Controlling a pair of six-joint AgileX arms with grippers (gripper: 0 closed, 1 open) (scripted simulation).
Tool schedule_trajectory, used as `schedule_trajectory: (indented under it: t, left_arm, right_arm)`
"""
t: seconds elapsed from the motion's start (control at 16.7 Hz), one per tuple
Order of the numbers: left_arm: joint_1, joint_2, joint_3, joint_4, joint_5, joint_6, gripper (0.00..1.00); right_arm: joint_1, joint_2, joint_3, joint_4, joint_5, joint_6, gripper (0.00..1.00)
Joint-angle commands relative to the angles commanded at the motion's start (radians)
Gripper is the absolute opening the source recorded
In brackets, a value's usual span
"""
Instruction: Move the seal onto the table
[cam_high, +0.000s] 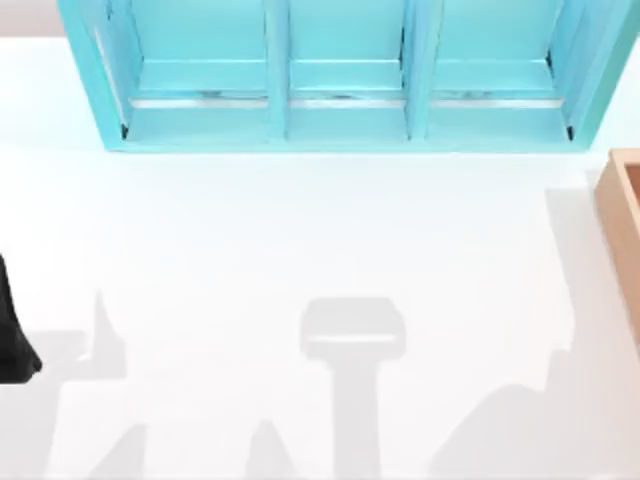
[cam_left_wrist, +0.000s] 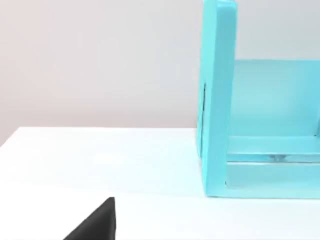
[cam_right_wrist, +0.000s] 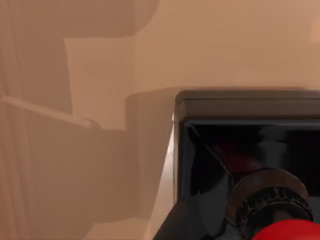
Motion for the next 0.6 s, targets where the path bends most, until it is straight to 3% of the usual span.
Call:
schedule_trajectory:
  t: [0.3,0.6]
  left_arm:
    - [0.0,0.0,0.0,0.0,0.0,0.0,1.0]
    - [0.0,0.0,0.0,0.0,0.0,0.0,1.0]
  right_arm:
    - [0.0,0.0,0.0,0.0,0.0,0.0,0.02]
    - [0.0,0.0,0.0,0.0,0.0,0.0,0.0]
